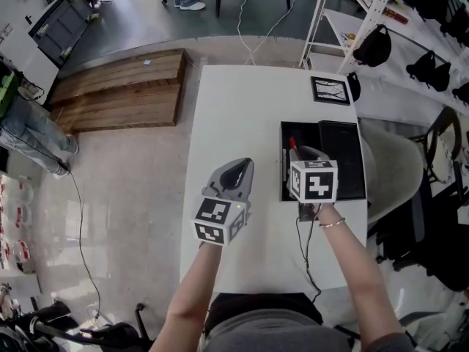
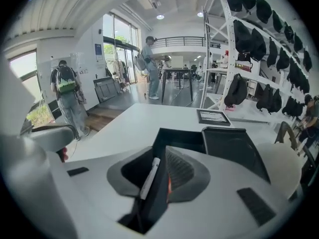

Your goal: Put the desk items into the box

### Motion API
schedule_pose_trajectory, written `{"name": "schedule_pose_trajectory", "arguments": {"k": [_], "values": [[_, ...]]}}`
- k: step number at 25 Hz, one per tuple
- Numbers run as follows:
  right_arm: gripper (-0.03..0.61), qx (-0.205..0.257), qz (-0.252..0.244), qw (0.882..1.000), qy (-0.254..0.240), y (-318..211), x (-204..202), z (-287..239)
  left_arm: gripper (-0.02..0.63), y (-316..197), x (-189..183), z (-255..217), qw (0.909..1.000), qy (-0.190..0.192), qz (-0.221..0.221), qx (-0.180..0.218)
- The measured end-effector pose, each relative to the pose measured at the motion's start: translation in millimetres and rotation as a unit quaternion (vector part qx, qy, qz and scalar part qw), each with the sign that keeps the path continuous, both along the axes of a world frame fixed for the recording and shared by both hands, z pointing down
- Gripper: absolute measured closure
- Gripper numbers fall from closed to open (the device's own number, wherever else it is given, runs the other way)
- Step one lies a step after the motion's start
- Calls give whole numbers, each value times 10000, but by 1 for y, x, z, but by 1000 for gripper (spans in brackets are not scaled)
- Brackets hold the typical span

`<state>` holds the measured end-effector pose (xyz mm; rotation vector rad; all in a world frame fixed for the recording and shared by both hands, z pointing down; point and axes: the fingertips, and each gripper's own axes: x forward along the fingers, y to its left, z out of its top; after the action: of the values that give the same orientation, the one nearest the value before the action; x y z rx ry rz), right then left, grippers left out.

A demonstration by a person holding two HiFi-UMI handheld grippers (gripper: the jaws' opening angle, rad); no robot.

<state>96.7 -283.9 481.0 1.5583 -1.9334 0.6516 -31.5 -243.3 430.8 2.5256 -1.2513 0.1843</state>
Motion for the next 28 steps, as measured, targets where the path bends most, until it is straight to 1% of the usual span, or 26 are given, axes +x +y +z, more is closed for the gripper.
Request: {"name": "schedule_pose_trajectory", "arguments": {"k": [7,14,19,28], "values": [[500,378,-114,9985,-371,22,-10,-33,607,5,2,-5,10000,13,39,56],[540,669,-122,9958,-613,50,-12,-58,607,9,-3,-11,9999,-79,79,114],[571,855,-166,9940,-657,69,-13,-71,607,16,-5,-13,9997,-122,135,155],[572,1107,-57,9911,-736,104,-5,-84,607,35,-1,-17,9994,-176,240,199]]}}
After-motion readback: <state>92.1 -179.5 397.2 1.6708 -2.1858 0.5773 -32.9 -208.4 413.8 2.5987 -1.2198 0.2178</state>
